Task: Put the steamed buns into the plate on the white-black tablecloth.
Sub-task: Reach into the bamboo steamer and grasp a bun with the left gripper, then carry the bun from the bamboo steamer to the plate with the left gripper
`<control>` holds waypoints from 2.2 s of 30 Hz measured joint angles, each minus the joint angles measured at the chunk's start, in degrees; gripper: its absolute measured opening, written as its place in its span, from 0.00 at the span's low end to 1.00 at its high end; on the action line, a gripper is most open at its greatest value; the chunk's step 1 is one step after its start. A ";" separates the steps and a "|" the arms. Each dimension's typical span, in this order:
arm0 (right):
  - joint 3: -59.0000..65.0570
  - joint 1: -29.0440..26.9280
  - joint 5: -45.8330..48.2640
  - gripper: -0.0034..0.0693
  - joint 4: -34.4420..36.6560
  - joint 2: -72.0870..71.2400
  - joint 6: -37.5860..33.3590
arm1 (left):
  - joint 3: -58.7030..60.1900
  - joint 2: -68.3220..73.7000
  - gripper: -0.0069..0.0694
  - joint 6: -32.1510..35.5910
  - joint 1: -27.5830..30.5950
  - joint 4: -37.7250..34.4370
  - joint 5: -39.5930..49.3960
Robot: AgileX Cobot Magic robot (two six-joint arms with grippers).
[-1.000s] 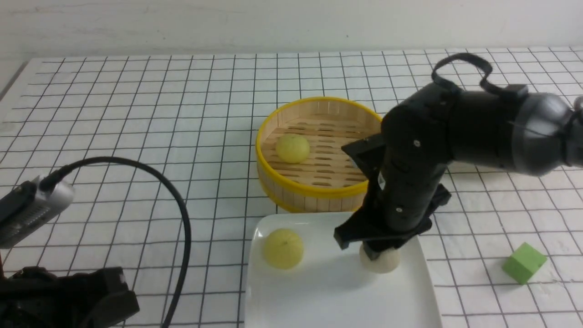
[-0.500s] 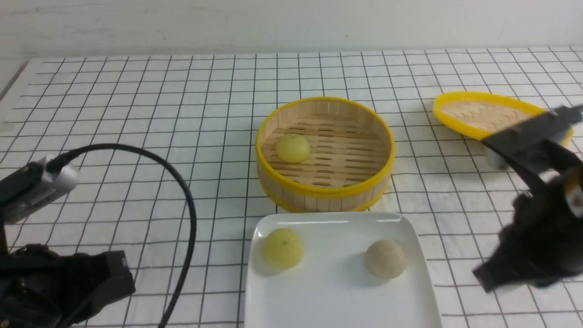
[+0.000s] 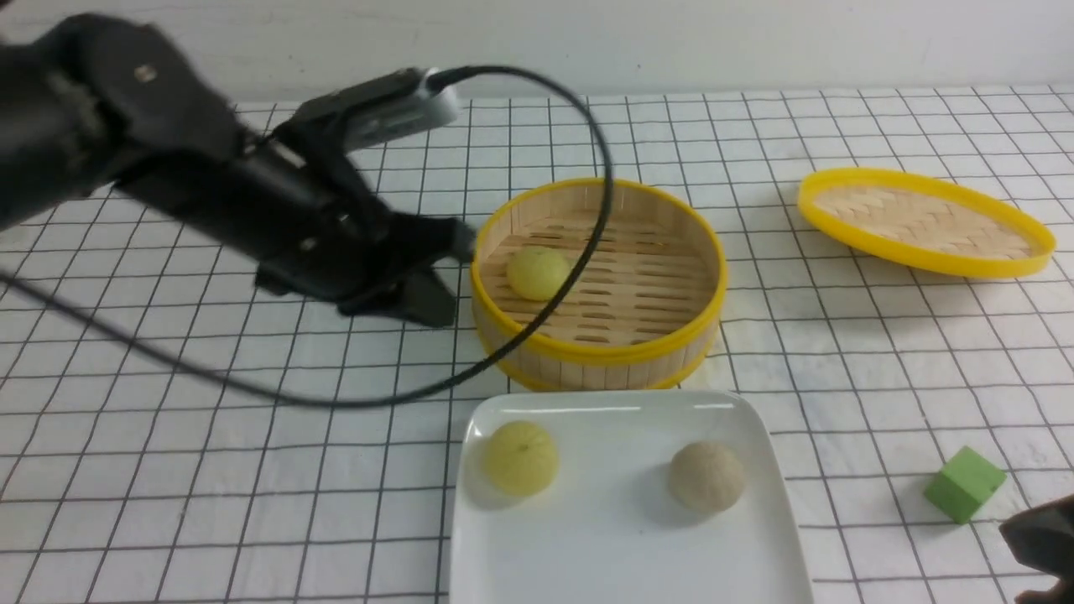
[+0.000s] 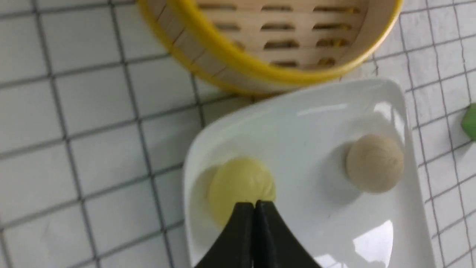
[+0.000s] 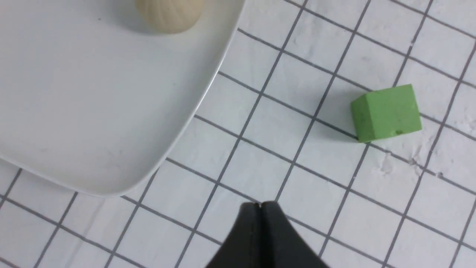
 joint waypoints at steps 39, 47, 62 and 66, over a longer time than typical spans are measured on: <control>0.11 0.00 -0.61 0.06 -0.04 0.00 0.00 | -54.09 22.68 0.12 -10.41 -13.19 27.29 22.79; 0.11 0.00 0.74 0.07 -0.04 -3.44 0.00 | -22.83 11.02 0.12 -10.40 -13.25 13.88 22.78; 0.11 0.00 18.16 0.09 -1.33 -24.38 0.02 | -1.81 11.68 0.51 -9.50 -20.31 7.76 2.06; 0.11 0.00 21.33 0.09 -0.71 -34.15 0.20 | -1.81 11.75 0.62 -9.50 -21.28 8.69 0.86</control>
